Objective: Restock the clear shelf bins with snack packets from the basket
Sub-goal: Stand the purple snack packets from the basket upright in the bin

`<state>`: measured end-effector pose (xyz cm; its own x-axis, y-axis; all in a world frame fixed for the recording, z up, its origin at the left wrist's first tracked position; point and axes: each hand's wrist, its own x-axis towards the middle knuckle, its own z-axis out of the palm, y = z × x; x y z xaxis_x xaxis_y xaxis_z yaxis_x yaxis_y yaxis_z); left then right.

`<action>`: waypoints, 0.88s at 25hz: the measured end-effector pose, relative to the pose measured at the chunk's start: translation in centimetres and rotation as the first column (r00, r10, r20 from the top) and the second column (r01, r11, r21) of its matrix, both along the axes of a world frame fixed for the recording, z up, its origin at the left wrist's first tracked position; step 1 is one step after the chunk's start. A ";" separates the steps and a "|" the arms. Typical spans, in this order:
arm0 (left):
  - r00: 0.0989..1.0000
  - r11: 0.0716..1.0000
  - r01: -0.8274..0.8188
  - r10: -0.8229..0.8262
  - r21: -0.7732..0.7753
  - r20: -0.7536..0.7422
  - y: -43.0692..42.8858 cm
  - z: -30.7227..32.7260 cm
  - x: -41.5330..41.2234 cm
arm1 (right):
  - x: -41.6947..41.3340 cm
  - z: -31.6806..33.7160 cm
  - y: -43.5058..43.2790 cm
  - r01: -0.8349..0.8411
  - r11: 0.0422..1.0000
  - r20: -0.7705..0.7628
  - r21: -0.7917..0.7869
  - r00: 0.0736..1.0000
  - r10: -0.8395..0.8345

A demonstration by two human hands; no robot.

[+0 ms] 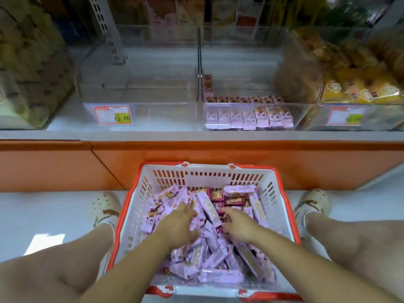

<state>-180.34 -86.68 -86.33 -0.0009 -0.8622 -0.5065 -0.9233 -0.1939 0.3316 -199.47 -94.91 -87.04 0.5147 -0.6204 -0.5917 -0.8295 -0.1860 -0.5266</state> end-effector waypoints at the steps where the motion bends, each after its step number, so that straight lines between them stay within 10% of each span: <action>1: 1.000 1.000 -0.014 0.014 -0.016 0.006 0.5 -0.5 -0.1 | 0.3 -1.2 0.4 -0.022 1.000 0.006 -0.022 1.000 0.022; 7: 0.994 0.995 -0.101 0.101 0.003 -0.049 0.6 -1.4 1.6 | 2.7 -3.7 0.1 -0.249 0.965 -0.198 -0.075 0.953 0.231; 11: 0.963 0.976 -0.219 0.213 -0.016 -0.166 0.3 -1.2 1.9 | 2.6 -2.3 -0.1 0.145 0.986 0.139 -0.086 0.981 -0.132; 17: 0.953 0.955 -0.195 0.130 -0.223 -0.273 -1.3 0.1 0.7 | 0.9 2.8 -1.2 0.492 0.728 0.332 0.479 0.666 -0.668; 22: 0.672 0.910 -0.411 0.339 0.049 -0.659 -2.2 2.1 -1.0 | -1.2 4.5 -1.2 0.446 0.480 0.294 0.755 0.424 -0.857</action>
<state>-181.33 -88.86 -84.24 0.0417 -0.9058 -0.4216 -0.3359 -0.4101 0.8479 -200.64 -96.07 -82.57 0.4074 -0.6274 -0.6636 -0.0194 0.7206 -0.6931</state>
